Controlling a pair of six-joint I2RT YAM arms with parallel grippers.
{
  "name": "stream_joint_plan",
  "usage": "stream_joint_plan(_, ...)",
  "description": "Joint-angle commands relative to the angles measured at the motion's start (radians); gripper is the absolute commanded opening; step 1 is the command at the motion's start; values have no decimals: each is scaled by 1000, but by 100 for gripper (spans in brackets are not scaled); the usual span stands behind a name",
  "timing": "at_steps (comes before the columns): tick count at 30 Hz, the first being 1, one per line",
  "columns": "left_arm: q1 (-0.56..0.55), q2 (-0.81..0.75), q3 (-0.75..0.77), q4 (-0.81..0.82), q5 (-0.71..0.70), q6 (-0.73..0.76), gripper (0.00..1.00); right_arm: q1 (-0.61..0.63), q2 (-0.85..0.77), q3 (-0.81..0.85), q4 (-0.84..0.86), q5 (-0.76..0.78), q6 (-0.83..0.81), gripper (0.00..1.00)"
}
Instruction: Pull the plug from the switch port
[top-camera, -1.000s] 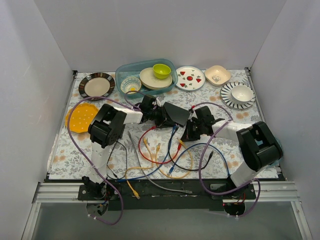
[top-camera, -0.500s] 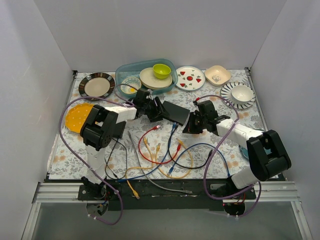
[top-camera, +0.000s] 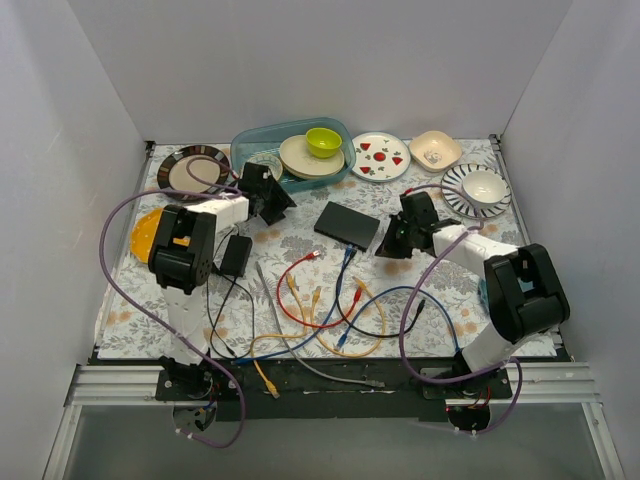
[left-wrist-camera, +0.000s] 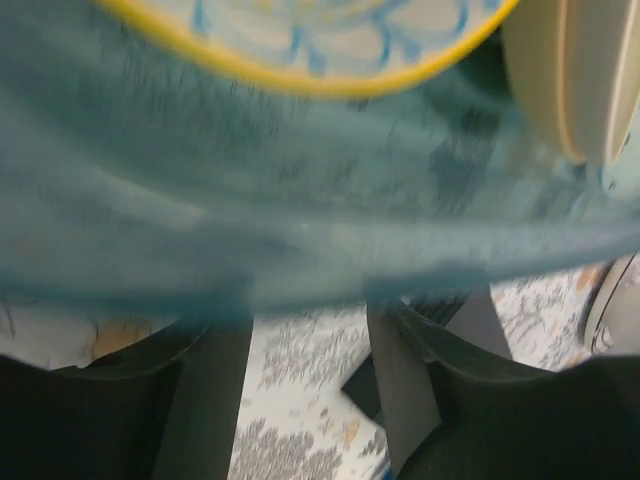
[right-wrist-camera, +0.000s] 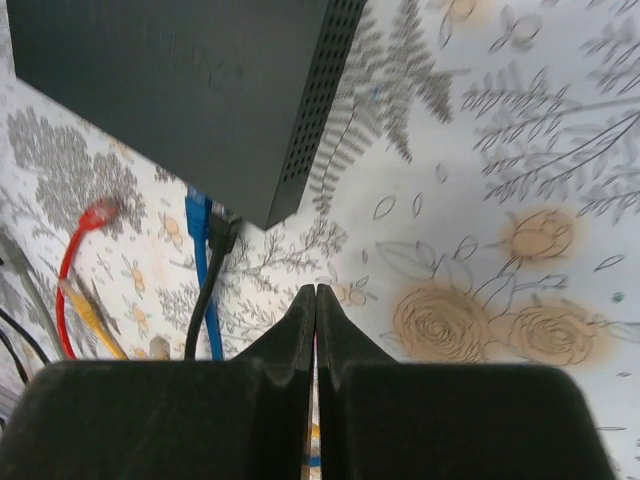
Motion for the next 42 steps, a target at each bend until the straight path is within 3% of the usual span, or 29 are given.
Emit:
stream_joint_plan(1, -3, 113, 118, -22, 64, 6, 46, -51, 64, 104, -32, 39, 23, 1)
stream_joint_plan(6, -26, 144, 94, 42, 206, -14, 40, -61, 222, 212, -54, 4, 27, 1)
stream_joint_plan(10, -55, 98, -23, 145, 311, -33, 38, -63, 329, 290, -87, -8, 16, 1)
stream_joint_plan(14, -72, 31, -186, 318, 422, -79, 37, -63, 361, 325, -72, -24, 5, 1)
stream_joint_plan(18, -95, -24, -247, 392, 467, -102, 35, -63, 381, 362, -69, -47, -13, 1)
stream_joint_plan(27, -141, -129, -348, 409, 430, -137, 35, -64, 352, 342, -80, -28, -35, 1)
stream_joint_plan(33, -141, -198, -371, 335, 333, -105, 41, -75, 320, 315, -90, -11, -47, 1)
stream_joint_plan(41, -141, -299, -282, 177, 125, -16, 54, -80, 106, 214, -74, 68, -39, 1)
stream_joint_plan(42, -139, -313, -271, 167, 108, -1, 55, -80, 70, 188, -71, 68, -44, 6)
